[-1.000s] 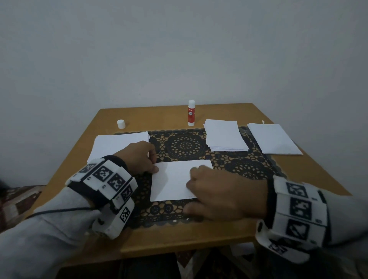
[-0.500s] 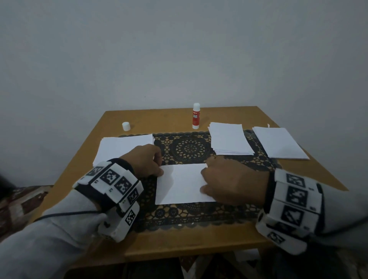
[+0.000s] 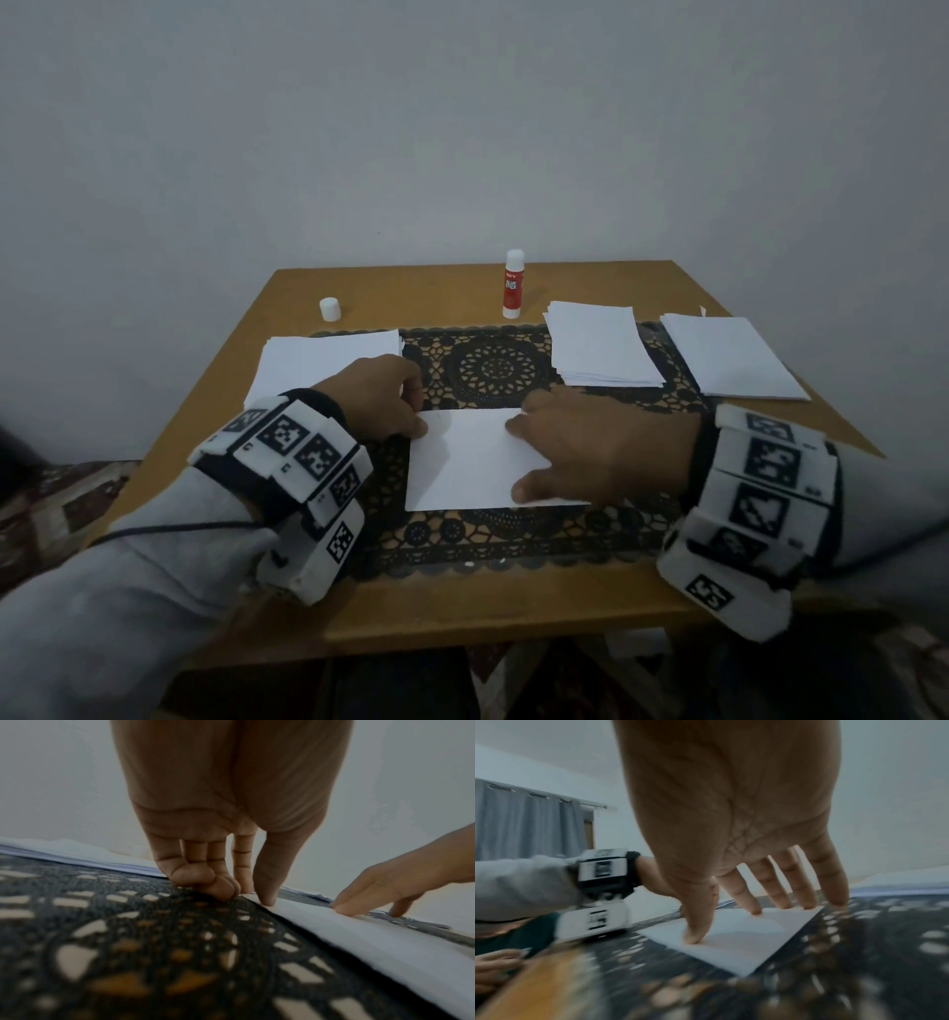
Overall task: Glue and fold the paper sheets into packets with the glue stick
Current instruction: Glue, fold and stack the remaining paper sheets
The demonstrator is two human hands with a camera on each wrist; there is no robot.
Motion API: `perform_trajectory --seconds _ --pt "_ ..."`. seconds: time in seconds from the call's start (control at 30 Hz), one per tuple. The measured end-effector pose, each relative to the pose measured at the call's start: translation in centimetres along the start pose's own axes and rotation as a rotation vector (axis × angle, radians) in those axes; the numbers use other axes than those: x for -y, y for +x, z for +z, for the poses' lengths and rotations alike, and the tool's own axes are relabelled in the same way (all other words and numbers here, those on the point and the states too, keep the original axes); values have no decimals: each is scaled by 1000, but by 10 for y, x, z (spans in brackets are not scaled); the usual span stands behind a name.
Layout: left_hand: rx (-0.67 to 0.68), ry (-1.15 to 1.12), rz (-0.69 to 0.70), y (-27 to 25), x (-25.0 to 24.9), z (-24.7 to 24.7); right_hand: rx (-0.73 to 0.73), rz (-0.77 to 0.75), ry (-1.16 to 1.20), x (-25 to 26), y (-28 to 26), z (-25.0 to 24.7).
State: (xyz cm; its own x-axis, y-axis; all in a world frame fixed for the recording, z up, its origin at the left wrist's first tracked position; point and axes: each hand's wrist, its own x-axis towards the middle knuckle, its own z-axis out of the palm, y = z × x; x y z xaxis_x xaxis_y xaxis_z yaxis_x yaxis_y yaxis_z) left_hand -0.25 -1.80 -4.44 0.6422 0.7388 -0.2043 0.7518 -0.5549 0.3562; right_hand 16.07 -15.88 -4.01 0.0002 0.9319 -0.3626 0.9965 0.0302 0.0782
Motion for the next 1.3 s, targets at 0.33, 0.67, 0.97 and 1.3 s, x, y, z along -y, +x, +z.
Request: perform_trajectory --seconds 0.33,0.67,0.97,1.3 --pt "46 31 130 -6 -7 -1 -112 35 166 -20 12 -9" --pt "50 48 155 -6 -4 -1 -143 10 337 -34 23 -9" --pt "28 35 200 -7 -4 -1 -246 -5 545 -31 21 -7" --pt "-283 -169 307 -12 -3 -12 -374 76 1043 -45 -5 -10"
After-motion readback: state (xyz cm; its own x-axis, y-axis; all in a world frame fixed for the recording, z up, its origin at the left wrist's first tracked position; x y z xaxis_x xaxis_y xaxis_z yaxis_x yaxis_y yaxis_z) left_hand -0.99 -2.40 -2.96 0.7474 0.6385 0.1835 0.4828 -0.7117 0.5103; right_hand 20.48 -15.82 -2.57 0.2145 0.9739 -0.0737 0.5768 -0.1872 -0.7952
